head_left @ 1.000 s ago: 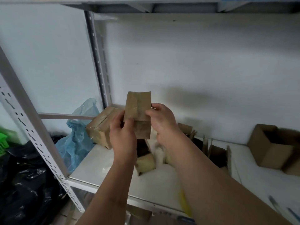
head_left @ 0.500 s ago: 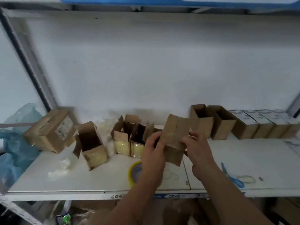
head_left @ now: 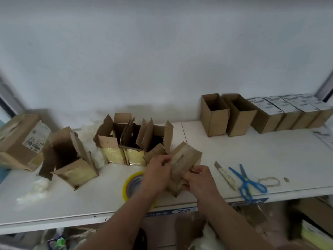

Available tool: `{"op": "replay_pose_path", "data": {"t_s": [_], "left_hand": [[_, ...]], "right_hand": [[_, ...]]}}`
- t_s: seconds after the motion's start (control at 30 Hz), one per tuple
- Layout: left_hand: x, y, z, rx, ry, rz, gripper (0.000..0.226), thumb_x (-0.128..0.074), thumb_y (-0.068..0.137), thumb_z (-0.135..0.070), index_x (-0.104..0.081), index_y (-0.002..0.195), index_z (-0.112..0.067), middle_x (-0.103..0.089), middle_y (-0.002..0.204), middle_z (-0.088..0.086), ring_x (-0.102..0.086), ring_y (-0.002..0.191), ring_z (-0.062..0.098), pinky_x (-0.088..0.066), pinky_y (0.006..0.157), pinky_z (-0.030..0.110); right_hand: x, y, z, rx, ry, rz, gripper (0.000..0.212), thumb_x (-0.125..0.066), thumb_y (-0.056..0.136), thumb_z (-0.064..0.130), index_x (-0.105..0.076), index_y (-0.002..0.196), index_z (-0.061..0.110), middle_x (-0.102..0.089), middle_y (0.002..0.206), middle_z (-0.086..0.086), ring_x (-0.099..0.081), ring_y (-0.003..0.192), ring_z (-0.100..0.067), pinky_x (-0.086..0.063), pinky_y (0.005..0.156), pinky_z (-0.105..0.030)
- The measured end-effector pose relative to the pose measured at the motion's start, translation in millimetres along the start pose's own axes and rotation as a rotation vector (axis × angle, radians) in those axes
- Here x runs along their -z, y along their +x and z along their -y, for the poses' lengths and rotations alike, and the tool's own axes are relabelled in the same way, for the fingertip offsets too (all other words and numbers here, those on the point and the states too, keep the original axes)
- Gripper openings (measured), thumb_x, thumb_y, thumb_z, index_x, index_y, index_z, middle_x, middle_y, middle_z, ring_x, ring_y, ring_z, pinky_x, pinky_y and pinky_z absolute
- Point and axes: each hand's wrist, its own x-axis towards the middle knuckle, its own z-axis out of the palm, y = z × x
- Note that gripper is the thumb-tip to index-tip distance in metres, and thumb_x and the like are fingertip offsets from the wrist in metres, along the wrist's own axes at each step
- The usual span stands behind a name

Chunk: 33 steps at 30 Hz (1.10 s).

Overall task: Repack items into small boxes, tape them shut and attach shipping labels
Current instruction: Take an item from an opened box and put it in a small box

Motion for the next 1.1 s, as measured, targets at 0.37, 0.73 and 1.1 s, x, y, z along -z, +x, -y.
{"op": "replay_pose_path", "data": {"t_s": [0.37, 0.73, 1.1], "left_hand": [[22.4, 26.4, 10.4, -0.138, 0.485, 0.218, 0.096, -0.073, 0.076, -0.056, -0.022, 0.153, -0.028, -0.021, 0.155, -0.011, -0.033, 0.135, 0.016, -0.038, 0.11, 0.043], [35.7, 32.3, 7.5, -0.167, 0.564, 0.261, 0.09, -0.072, 0.079, -0.038, -0.021, 0.153, -0.031, -0.016, 0.159, -0.011, -0.016, 0.143, 0.019, -0.025, 0.116, 0.038], [38.7, 41.5, 2.0, -0.179, 0.509, 0.324, 0.089, -0.073, 0.077, -0.026, -0.023, 0.151, -0.031, -0.016, 0.157, -0.012, -0.01, 0.142, 0.014, -0.022, 0.115, 0.037]], "right_hand": [[36.0, 25.5, 36.0, -0.043, -0.296, 0.251, 0.018, -0.057, 0.097, 0.028, -0.065, 0.103, 0.013, -0.073, 0.099, -0.004, -0.07, 0.09, -0.018, -0.055, 0.083, -0.034], [86.6, 85.0, -4.7, 0.167, -1.402, -0.134, 0.03, -0.044, 0.099, 0.033, -0.049, 0.124, 0.016, -0.049, 0.123, -0.007, -0.049, 0.112, -0.023, -0.042, 0.087, -0.031], [81.1, 76.0, -5.1, 0.245, -1.401, -0.17, 0.006, -0.045, 0.098, 0.021, -0.041, 0.099, 0.018, -0.053, 0.085, 0.003, -0.055, 0.072, -0.012, -0.034, 0.053, -0.024]]}}
